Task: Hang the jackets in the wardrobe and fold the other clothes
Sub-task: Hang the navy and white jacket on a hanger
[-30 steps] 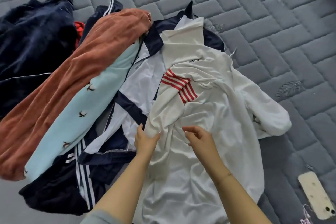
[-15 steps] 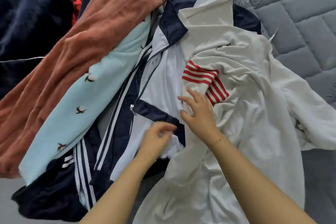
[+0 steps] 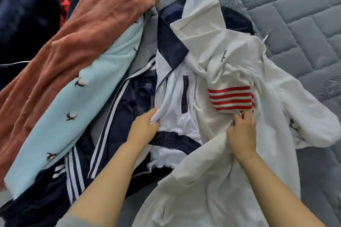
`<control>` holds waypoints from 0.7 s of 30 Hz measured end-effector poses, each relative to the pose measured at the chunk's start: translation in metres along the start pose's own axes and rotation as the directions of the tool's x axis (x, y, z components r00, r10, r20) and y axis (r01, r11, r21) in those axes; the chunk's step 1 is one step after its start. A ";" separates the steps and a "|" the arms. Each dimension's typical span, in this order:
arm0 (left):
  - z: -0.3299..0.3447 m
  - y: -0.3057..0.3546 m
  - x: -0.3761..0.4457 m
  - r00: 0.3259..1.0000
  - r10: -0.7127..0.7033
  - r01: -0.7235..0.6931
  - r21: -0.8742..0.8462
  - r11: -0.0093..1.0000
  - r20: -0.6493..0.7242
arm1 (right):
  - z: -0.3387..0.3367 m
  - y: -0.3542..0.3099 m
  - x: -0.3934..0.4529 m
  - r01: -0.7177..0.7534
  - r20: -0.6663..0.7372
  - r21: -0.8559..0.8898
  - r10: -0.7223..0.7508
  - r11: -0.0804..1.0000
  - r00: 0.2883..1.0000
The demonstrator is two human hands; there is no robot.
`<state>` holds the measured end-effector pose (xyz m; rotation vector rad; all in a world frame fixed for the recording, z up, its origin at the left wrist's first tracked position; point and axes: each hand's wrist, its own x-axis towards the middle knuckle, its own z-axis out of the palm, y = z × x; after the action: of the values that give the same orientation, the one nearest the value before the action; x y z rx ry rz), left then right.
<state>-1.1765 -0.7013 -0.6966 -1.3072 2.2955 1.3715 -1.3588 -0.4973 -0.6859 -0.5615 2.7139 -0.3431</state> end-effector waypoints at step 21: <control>0.059 0.014 -0.027 0.912 -0.389 0.372 -0.131 0.919 -0.134 | 0.028 -0.078 -0.042 0.290 0.265 0.224 -0.345 0.930 0.901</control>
<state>-1.1870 -0.6360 -0.7065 -1.8397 1.9307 1.3016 -1.2860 -0.5534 -0.6760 -0.9278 2.2681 -0.5330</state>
